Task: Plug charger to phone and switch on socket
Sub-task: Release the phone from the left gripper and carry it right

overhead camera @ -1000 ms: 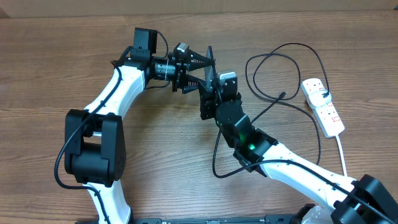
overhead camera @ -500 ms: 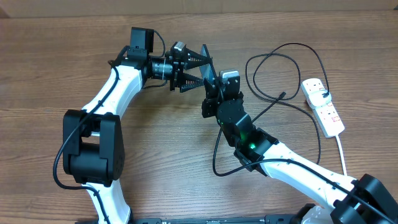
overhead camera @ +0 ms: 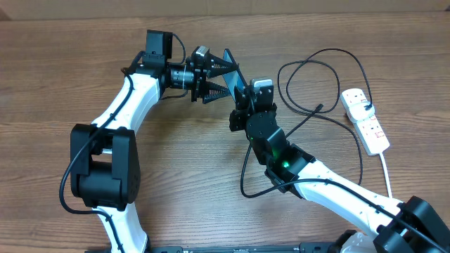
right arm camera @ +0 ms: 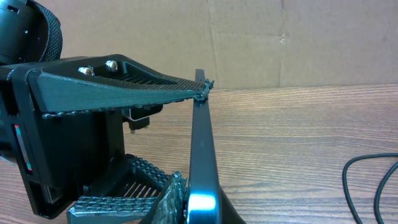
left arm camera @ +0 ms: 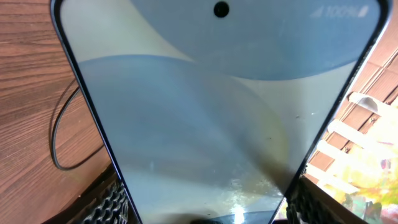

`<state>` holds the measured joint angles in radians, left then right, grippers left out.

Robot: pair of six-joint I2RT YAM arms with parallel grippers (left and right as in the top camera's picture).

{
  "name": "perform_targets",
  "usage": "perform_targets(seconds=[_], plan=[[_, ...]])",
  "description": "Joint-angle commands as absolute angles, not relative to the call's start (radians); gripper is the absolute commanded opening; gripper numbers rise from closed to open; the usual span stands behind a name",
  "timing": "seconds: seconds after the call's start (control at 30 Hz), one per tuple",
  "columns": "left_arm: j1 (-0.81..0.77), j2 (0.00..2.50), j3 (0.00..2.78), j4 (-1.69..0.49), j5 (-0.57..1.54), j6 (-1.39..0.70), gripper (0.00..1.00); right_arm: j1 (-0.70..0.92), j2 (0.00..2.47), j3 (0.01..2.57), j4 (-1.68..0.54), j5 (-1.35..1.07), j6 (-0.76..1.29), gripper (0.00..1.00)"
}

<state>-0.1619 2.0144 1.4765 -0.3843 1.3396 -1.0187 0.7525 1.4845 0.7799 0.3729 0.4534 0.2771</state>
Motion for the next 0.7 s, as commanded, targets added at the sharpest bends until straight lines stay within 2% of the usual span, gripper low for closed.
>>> perform_targets(seconds=[0.0, 0.17, 0.27, 0.4, 0.5, 0.67], plan=[[-0.175, 2.019, 1.502, -0.384, 1.346, -1.01, 0.69, 0.764, 1.483, 0.805, 0.399, 0.402, 0.262, 0.09], [-0.175, 2.019, 1.502, -0.384, 1.33, -1.01, 0.99, 0.764, 1.483, 0.805, 0.412, 0.402, 0.263, 0.08], [-0.175, 2.019, 1.502, -0.378, 1.326, -1.01, 1.0, 0.764, 1.483, 0.806, 0.419, 0.402, 0.272, 0.08], [-0.173, 2.019, 1.502, -0.265, 1.324, -1.056, 1.0, 0.763, 1.483, 0.807, 0.418, 0.403, 0.339, 0.07], [-0.165, 2.019, 1.502, -0.034, 1.324, -1.11, 1.0, 0.749, 1.466, 0.807, 0.413, 0.434, 0.402, 0.05], [-0.155, 2.019, 1.502, 0.197, 1.324, -1.211, 1.0, 0.712, 1.395, 0.807, 0.353, 0.393, 0.48, 0.04]])
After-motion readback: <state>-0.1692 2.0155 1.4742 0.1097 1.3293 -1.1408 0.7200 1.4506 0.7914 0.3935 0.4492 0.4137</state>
